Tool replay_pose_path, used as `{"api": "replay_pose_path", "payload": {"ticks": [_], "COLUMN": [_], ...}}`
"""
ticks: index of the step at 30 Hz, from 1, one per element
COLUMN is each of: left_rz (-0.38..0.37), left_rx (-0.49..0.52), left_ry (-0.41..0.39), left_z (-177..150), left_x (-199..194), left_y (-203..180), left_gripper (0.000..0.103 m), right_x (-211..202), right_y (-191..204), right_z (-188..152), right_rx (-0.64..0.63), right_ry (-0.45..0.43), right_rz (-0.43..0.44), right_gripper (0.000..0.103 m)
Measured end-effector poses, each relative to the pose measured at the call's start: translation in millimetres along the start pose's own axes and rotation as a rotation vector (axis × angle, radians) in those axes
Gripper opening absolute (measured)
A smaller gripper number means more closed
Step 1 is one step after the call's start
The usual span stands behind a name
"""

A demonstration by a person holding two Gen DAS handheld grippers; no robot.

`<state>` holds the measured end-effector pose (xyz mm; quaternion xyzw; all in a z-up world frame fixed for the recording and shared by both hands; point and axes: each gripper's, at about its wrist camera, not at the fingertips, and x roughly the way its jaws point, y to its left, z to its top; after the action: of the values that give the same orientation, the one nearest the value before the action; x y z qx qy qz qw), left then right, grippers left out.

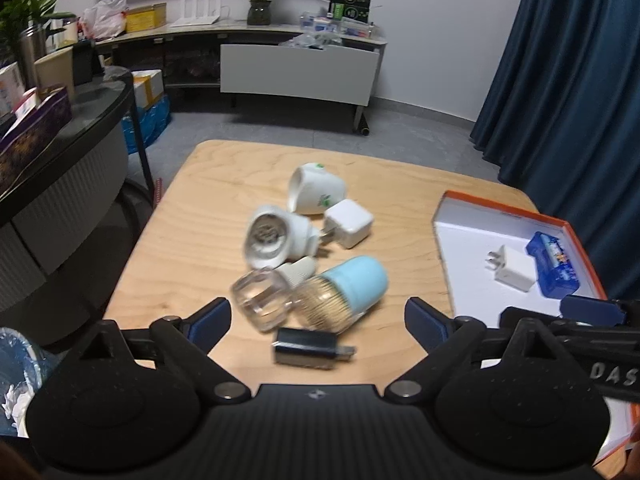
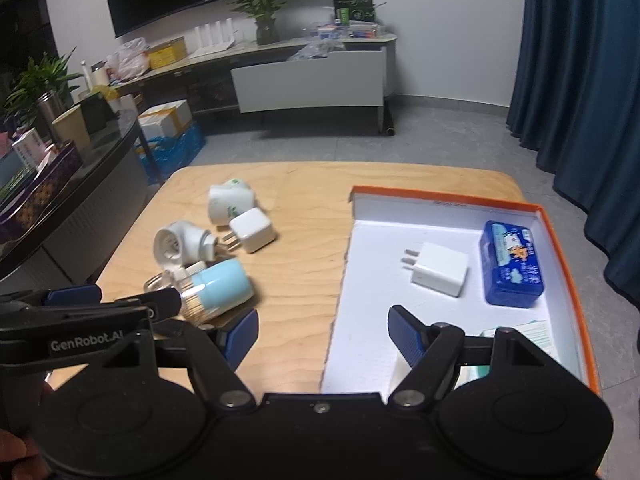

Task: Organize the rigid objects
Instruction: 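Move left tool toward glass diffuser bottle while right tool approaches light-blue toothpick jar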

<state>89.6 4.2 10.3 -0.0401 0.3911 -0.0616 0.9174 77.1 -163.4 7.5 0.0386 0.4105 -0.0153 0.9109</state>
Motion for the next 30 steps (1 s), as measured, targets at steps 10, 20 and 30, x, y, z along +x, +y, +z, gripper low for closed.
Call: {"api": "replay_pose_path", "payload": {"ticks": [10, 20, 30], "left_rz": [0.039, 0.09, 0.018], "left_rx": [-0.063, -0.065, 0.032], "left_ry": [0.026, 0.049, 0.047], "left_z": [-10.5, -11.2, -3.0], "left_x": [11.2, 36.6, 61.3], "left_y": [34.4, 51.5, 49.1], "left_gripper": [0.097, 0.098, 0.095], "right_x": [11.6, 15.4, 21.1], "right_y": [5.5, 2.9, -4.2], "right_z": [-11.5, -13.6, -13.6], "right_rx": [0.002, 0.012, 0.026], "right_ry": [0.033, 0.038, 0.046], "right_rz": [0.039, 0.047, 0.047], "right_gripper": [0.086, 0.086, 0.086]}}
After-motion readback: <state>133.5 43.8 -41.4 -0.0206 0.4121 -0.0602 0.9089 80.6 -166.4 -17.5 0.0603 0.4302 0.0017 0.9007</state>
